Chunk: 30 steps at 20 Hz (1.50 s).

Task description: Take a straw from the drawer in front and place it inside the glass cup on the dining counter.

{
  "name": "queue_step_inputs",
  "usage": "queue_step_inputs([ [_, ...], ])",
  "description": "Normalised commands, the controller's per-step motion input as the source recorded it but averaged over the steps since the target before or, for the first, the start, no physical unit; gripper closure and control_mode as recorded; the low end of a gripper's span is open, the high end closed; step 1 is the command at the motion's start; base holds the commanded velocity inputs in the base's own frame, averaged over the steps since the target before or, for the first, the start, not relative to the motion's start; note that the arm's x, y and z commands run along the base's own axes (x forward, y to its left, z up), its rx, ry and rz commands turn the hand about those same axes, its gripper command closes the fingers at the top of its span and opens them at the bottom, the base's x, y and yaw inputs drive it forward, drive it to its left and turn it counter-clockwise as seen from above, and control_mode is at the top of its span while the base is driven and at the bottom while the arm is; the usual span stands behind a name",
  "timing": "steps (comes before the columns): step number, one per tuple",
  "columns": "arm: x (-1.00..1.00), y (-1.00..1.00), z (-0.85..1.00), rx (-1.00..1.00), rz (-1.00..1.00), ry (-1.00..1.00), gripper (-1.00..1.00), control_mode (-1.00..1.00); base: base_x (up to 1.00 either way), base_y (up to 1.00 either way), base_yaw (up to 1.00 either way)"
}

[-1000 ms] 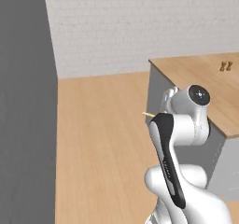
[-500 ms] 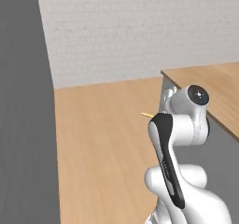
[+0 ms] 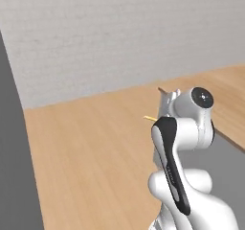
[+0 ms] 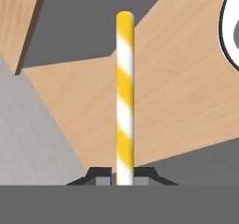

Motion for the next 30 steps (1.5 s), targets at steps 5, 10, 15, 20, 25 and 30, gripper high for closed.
queue_step_inputs([
  [5, 0.0, 0.0, 0.0, 0.0, 0.0, 0.0, 1.0, 1.0, 1.0, 0.91, -0.33],
  [10, 0.0, 0.0, 0.0, 0.0, 0.0, 0.0, 1.0, 1.0, 1.0, 0.93, -0.39],
  [15, 0.0, 0.0, 0.0, 0.0, 0.0, 0.0, 1.0, 1.0, 1.0, 0.67, -0.55],
  [20, 0.0, 0.0, 0.0, 0.0, 0.0, 0.0, 1.0, 1.0, 1.0, 0.73, -0.57],
  [25, 0.0, 0.0, 0.0, 0.0, 0.0, 0.0, 1.0, 1.0, 1.0, 0.93, -0.51],
  [30, 0.0, 0.0, 0.0, 0.0, 0.0, 0.0, 1.0, 1.0, 1.0, 0.97, -0.5],
])
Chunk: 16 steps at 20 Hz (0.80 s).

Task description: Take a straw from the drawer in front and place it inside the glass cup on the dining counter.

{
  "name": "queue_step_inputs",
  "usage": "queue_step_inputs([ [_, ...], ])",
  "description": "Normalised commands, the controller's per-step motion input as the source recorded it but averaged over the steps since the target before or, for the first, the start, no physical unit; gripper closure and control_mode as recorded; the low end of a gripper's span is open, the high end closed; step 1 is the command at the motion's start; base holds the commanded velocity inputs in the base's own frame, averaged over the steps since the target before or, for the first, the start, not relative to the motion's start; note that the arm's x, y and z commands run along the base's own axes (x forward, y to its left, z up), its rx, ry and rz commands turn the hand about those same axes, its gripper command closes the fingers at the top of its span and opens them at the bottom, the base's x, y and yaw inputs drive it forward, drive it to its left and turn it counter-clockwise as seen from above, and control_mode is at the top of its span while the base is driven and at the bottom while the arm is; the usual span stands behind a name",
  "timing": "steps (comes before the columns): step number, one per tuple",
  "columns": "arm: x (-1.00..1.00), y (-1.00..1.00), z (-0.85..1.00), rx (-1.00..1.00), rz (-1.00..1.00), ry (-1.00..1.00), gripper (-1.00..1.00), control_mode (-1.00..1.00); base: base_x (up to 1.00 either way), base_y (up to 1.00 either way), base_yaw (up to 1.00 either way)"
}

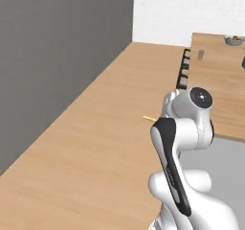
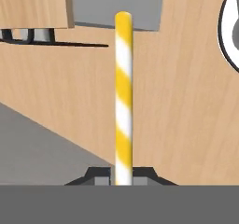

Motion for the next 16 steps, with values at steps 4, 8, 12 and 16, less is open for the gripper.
queue_step_inputs([
  [4, 0.0, 0.0, 0.0, 0.0, 0.0, 0.0, 1.0, 1.0, 1.0, 0.99, -0.5],
  [8, 0.0, 0.0, 0.0, 0.0, 0.0, 0.0, 1.0, 1.0, 1.0, 1.0, -0.5],
  [12, 0.0, 0.0, 0.0, 0.0, 0.0, 0.0, 1.0, 1.0, 1.0, 1.0, -0.5],
  [16, 0.0, 0.0, 0.0, 0.0, 0.0, 0.0, 1.0, 1.0, 1.0, 0.97, -0.52],
])
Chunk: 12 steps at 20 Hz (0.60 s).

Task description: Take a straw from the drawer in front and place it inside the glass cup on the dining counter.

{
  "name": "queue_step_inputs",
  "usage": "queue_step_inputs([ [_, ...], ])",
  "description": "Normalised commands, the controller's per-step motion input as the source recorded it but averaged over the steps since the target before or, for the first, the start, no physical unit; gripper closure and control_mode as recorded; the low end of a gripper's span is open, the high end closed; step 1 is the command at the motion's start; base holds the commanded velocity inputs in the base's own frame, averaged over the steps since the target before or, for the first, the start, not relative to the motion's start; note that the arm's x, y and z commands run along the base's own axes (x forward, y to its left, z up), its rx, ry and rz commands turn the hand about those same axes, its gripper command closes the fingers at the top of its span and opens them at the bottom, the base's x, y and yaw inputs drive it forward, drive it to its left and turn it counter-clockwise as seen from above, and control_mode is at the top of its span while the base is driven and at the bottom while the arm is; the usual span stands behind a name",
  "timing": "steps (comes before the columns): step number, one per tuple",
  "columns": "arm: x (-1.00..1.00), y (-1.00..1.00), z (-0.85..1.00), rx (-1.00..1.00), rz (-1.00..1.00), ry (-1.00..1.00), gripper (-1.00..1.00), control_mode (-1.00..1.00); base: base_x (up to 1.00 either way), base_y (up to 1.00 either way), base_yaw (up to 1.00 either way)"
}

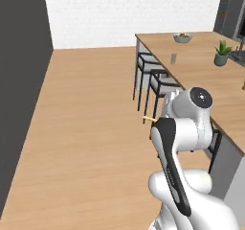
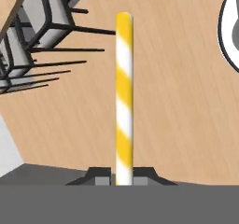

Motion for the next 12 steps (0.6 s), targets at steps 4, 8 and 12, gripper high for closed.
queue_step_inputs([
  [4, 0.0, 0.0, 0.0, 0.0, 0.0, 0.0, 1.0, 1.0, 1.0, 0.93, -0.53],
  [8, 0.0, 0.0, 0.0, 0.0, 0.0, 0.0, 1.0, 1.0, 1.0, 0.84, -0.53],
  [12, 0.0, 0.0, 0.0, 0.0, 0.0, 0.0, 1.0, 1.0, 1.0, 0.76, -0.57],
])
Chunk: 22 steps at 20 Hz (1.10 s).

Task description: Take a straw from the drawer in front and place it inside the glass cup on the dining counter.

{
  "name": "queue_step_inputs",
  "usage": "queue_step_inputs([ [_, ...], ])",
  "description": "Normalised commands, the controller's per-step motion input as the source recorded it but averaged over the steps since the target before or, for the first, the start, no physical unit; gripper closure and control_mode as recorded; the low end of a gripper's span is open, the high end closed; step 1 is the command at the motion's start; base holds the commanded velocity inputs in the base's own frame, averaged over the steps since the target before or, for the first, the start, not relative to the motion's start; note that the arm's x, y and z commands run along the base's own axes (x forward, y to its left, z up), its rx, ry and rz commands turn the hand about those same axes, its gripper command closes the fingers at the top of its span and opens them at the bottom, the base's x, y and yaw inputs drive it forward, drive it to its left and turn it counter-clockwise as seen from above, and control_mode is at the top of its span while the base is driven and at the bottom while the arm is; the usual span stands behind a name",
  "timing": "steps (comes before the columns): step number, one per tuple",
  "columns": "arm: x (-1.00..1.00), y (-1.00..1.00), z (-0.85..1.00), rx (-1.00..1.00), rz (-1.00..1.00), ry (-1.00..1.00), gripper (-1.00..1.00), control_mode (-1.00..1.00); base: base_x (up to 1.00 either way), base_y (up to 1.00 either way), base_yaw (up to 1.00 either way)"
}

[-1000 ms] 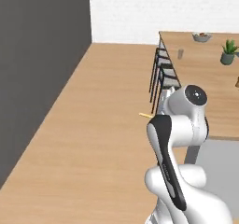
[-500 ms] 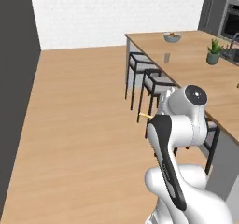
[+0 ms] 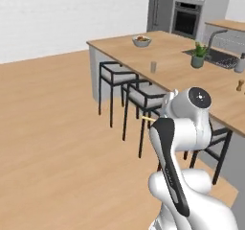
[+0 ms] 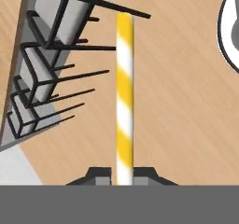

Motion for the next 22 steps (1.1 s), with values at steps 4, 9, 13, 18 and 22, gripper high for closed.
queue_step_inputs([
  [4, 0.0, 0.0, 0.0, 0.0, 0.0, 0.0, 1.0, 1.0, 1.0, 0.79, -0.58],
  [9, 0.0, 0.0, 0.0, 0.0, 0.0, 0.0, 1.0, 1.0, 1.0, 0.92, -0.55],
  [13, 0.0, 0.0, 0.0, 0.0, 0.0, 0.0, 1.0, 1.0, 1.0, 1.0, -0.52],
  [18, 0.0, 0.0, 0.0, 0.0, 0.0, 0.0, 1.0, 1.0, 0.85, 1.0, -0.51],
  [22, 0.0, 0.0, 0.0, 0.0, 0.0, 0.0, 1.0, 1.0, 0.62, 1.0, -0.47],
])
